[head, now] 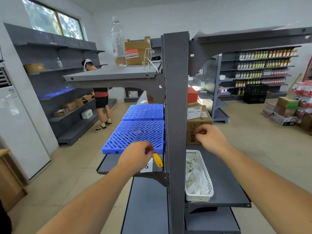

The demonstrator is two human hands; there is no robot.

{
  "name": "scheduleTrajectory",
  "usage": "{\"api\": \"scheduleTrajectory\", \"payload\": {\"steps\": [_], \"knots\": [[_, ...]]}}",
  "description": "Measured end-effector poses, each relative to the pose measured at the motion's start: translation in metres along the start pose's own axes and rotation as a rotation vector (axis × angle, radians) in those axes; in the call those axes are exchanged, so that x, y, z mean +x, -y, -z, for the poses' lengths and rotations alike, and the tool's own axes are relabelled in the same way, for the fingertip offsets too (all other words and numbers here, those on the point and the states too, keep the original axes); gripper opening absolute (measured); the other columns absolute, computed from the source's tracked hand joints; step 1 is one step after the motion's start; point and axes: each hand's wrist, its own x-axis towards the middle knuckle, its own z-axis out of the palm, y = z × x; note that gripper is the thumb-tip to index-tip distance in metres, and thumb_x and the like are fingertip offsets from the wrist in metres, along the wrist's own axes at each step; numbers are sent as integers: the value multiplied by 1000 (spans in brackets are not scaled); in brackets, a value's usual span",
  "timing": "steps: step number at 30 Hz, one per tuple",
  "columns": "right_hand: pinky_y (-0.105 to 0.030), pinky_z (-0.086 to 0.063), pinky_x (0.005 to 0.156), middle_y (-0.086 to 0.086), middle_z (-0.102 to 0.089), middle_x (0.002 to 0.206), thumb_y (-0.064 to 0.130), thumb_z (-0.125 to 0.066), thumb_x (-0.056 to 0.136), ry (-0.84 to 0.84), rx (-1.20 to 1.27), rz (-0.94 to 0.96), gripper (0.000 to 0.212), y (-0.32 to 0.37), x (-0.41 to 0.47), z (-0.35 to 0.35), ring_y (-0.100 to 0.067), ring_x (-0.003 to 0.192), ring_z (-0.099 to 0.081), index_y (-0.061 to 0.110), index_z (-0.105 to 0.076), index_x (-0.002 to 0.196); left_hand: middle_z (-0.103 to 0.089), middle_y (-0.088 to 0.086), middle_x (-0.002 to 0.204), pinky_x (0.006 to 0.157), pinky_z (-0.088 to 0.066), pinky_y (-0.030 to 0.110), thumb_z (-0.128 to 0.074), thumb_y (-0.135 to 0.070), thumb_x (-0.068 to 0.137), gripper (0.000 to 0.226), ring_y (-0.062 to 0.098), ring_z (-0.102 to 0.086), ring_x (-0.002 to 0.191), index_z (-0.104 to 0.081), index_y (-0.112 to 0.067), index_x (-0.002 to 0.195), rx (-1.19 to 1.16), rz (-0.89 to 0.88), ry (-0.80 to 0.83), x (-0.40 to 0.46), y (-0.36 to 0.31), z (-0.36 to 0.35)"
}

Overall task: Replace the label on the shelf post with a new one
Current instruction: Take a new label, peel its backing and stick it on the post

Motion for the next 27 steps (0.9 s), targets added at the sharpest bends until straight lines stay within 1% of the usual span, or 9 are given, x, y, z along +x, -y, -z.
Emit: {"api": "scheduleTrajectory", "payload": {"steps": [3,6,9,12,14,19,24,26,27], "knots": [[-28,-46,72,9,-68,96,17,-62,89,8,-27,2,22,3,-5,2,-14,92,-64,22,-73,108,-75,-9,99,80,-62,35,-57,-30,98,20,14,-69,87,-75,-31,106,139,-32,101,-2,9,-9],[-28,-48,73,9,-70,99,17,-62,89,3,-25,14,22,5,-8,4,-13,95,-65,22,-74,106,-74,-7,109,85,-61,36,-63,-37,95,23,16,-69,94,-76,-30,113,212,-50,185,-6,18,-19],[-27,-51,71,9,-72,97,17,-62,89,-5,-16,18,19,7,-13,6,-12,90,-66,23,-74,103,-70,-4,116,89,-59,36,-67,-41,92,32,18,-67,101,-72,-28,120,266,-47,222,-6,23,-29],[-32,-57,78,8,-72,95,16,-62,89,-5,-8,22,19,11,-17,8,-12,88,-68,23,-75,102,-68,-2,120,93,-58,37,-67,-40,92,33,20,-66,105,-71,-28,123,300,-35,268,-6,25,-35],[-33,-57,81,9,-72,95,15,-62,89,-7,-9,26,20,13,-19,9,-10,89,-68,23,-75,102,-65,-1,119,92,-57,35,-62,-38,95,32,21,-64,106,-69,-26,125,358,-60,304,-6,26,-40],[-31,-55,81,10,-72,95,16,-63,89,-14,-3,28,18,17,-24,11,-8,91,-66,24,-76,98,-66,2,117,93,-56,33,-61,-28,99,28,22,-65,103,-68,-22,126,416,-46,309,-5,29,-48],[-26,-51,71,10,-71,91,15,-63,90,-30,13,37,16,24,-28,15,-10,85,-67,24,-75,95,-68,7,121,99,-55,37,-56,-24,101,30,25,-67,108,-67,-18,129,486,-29,376,0,21,-42],[-26,-50,69,11,-71,90,16,-62,90,-37,22,33,16,27,-30,16,-9,85,-66,25,-75,95,-70,6,116,97,-57,39,-55,-25,101,28,25,-68,105,-67,-18,126,479,-4,357,0,17,-38],[-25,-49,69,11,-71,91,17,-62,90,-37,20,37,16,29,-30,17,-9,85,-67,25,-75,95,-70,4,109,92,-59,38,-54,-26,101,25,23,-69,98,-68,-20,121,450,7,305,-2,16,-35]]}}
